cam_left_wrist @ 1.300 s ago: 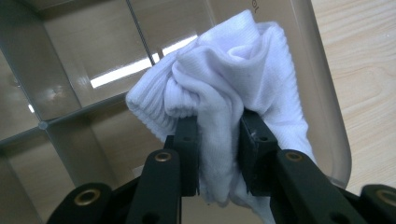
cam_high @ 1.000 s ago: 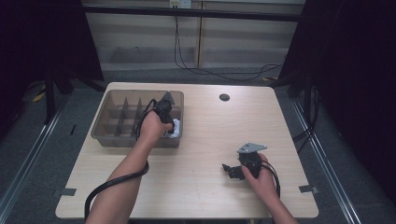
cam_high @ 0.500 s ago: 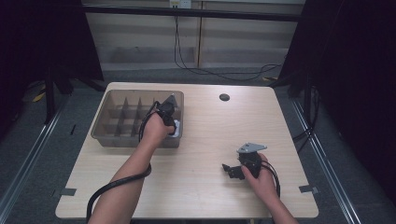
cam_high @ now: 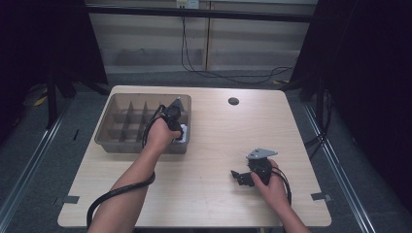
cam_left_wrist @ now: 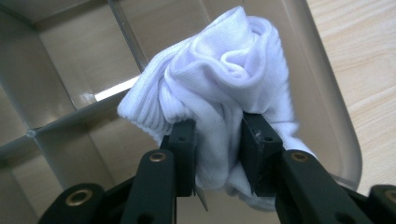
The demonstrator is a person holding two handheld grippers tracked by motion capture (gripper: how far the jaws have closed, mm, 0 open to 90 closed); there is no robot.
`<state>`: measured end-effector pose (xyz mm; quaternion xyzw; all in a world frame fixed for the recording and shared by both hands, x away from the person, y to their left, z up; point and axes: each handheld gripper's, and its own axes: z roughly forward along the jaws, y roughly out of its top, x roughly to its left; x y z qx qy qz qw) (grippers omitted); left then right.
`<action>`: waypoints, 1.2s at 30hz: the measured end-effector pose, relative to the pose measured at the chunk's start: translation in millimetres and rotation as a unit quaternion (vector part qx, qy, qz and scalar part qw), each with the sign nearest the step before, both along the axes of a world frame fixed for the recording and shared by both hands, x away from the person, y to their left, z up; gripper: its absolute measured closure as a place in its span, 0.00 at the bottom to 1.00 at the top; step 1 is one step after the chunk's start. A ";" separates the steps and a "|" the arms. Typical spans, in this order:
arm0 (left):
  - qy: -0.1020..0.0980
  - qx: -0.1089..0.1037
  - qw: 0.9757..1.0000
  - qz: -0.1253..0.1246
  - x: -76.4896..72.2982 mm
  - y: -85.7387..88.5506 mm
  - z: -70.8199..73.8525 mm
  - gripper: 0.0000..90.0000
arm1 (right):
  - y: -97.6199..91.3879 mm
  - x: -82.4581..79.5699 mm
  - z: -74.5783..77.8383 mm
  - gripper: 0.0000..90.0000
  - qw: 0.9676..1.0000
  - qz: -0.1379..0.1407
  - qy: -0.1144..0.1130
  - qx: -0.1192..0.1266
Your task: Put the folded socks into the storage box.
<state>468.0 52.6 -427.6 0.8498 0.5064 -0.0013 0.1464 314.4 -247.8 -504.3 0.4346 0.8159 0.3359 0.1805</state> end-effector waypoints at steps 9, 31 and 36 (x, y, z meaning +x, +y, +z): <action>-0.005 -0.004 1.000 0.004 0.3 6.4 9.6 0.57 | -0.1 0.1 0.0 0.13 1.000 0.001 0.000 0.000; -0.049 -0.011 0.999 -0.002 5.0 7.6 30.2 0.83 | 0.0 0.1 -0.1 0.13 1.000 0.001 -0.001 0.000; -0.036 0.004 0.999 -0.004 7.3 3.8 14.5 0.84 | -0.1 0.4 -0.1 0.13 1.000 0.002 -0.002 0.000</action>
